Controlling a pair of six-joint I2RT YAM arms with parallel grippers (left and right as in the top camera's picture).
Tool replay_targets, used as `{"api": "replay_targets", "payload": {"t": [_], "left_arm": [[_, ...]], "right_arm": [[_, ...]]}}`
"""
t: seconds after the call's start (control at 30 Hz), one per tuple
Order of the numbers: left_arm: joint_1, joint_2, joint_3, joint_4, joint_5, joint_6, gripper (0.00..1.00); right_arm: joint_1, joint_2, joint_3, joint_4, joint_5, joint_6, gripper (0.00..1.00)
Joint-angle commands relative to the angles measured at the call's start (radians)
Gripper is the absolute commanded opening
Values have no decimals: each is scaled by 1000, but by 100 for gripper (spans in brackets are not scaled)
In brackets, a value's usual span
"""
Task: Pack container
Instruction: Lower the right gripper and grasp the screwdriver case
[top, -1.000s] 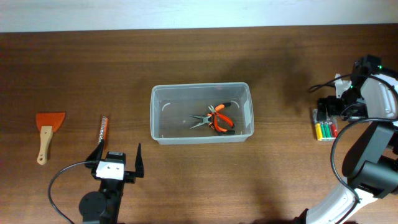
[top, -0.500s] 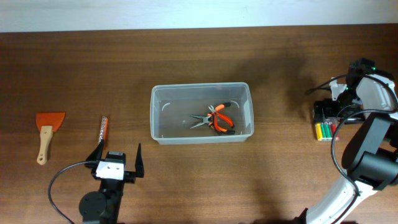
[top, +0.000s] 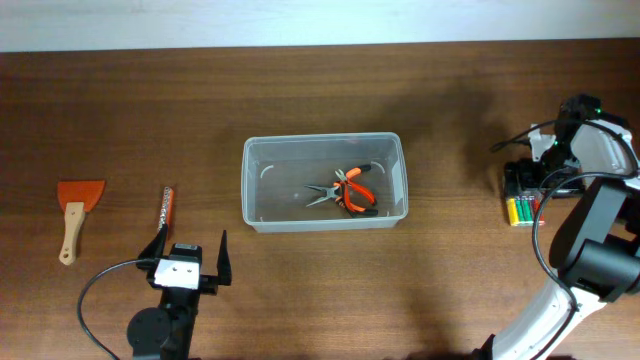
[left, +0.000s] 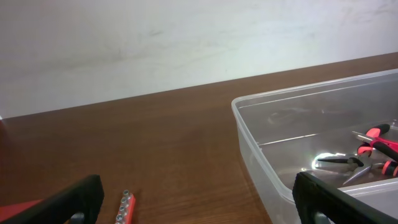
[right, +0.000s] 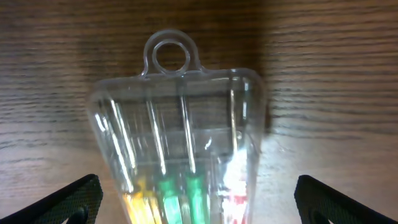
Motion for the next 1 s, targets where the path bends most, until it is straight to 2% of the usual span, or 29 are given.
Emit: {"api": "replay_targets", "payload": {"t": [0.0,0.97], "left_arm": [[5,-5,-7,3,7,-6,99],[5,-5,-7,3,7,-6,99]], "right_arm": [[5,27,-5,0,8,1,99],[5,31,-5,-8,-19,1,99]]}}
